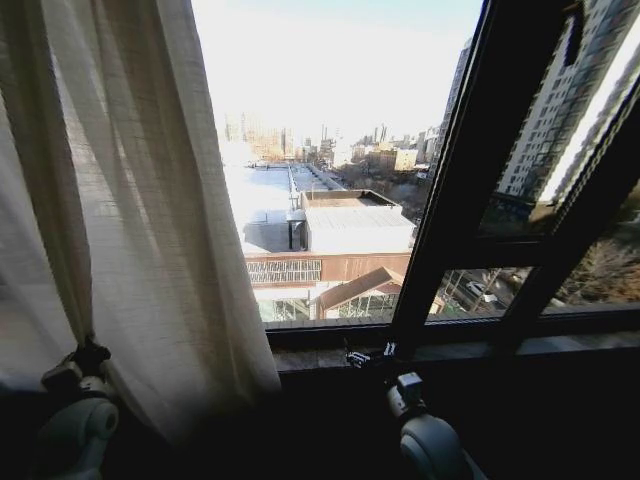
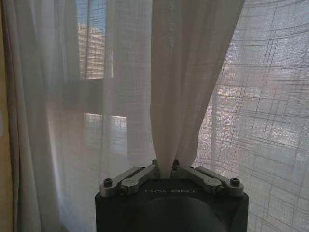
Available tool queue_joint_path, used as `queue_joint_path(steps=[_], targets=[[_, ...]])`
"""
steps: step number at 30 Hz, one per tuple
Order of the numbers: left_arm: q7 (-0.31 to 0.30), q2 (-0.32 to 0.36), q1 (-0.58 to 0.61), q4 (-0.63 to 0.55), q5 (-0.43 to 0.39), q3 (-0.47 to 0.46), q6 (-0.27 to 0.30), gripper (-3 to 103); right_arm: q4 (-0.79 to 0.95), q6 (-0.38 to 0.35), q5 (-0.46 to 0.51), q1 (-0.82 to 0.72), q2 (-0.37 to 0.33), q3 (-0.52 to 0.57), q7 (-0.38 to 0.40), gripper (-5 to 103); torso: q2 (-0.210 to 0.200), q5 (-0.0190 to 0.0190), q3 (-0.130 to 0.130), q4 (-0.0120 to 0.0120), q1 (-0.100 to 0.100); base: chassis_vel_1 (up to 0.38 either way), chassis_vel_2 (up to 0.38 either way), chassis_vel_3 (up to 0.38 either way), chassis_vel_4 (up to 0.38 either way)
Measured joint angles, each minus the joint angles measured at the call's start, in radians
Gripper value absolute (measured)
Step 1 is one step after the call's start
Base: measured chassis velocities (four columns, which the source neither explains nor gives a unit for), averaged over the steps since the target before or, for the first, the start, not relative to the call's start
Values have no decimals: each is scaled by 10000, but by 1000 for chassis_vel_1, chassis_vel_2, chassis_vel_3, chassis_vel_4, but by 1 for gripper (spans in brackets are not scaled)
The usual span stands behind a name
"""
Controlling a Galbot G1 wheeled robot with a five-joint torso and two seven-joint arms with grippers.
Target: Open the curtains by pulling them apart, changing their state from closed to fully open.
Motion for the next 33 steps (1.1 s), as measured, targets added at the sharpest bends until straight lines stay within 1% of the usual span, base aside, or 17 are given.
queue_joint_path(steps=[3,4,6,9,10,11,13,14,15,16,20,21,23,27,29,31,33], targets=[[585,-31,273,-435,-89,160,60,-3,-4,1,1,8,13,15,0,100,0,0,0,1,0,0,0,0,0],[801,-62,361,-588,-99,242,84,2,-7,3,0,12,19,26,0,100,0,0,0,1,0,0,0,0,0],[1650,-265,766,-1278,-109,676,196,13,2,7,2,6,45,81,7,100,0,0,0,-2,0,0,0,0,0],[2025,-364,1017,-1634,-85,884,261,18,14,10,3,-1,47,129,9,100,0,3,0,-2,0,0,0,0,0],[2311,-412,1254,-1943,-12,1062,294,24,24,15,8,-16,46,198,10,100,0,4,0,-2,0,0,0,0,0],[2311,-412,1254,-1943,-12,1062,294,24,24,15,8,-16,46,198,10,100,0,4,0,-2,0,0,0,0,0],[2750,-417,1441,-2162,36,1187,309,34,15,21,19,-24,35,246,11,100,0,5,0,0,-1,0,0,0,0],[2918,-398,1457,-2183,48,1219,308,34,-1,23,21,-24,31,251,10,100,1,4,0,1,-1,0,0,0,0],[3323,-284,1424,-2141,87,1358,271,45,-68,29,22,-18,29,235,11,100,1,3,0,1,-1,0,0,0,0],[3431,-213,1355,-2068,99,1467,257,45,-112,31,23,-4,28,200,10,100,1,3,0,1,-1,0,0,0,0],[3544,2,1059,-1867,100,1914,251,56,-266,33,21,88,37,9,33,100,0,3,0,-1,0,0,0,0,0],[3555,124,841,-1710,99,2231,202,67,-313,32,8,135,45,-95,82,100,0,3,0,-2,0,0,0,0,0],[3572,183,731,-1618,100,2382,163,67,-309,33,-2,141,48,-142,120,100,0,3,1,-1,0,0,0,0,0],[3956,218,151,-1106,220,2878,-55,89,-183,72,-89,34,52,-129,182,100,0,2,0,0,0,0,0,0,0],[3974,169,-54,-938,274,2995,-105,89,-197,160,-150,25,53,-114,182,100,0,2,0,0,0,0,0,0,0],[3849,28,-668,-486,353,3297,-206,97,-270,332,-308,45,117,-84,184,100,0,2,1,-2,0,0,0,0,0],[3628,-24,-1075,-214,449,3486,-284,100,-284,390,-350,84,193,-72,192,100,0,3,1,0,0,0,0,0,0]])
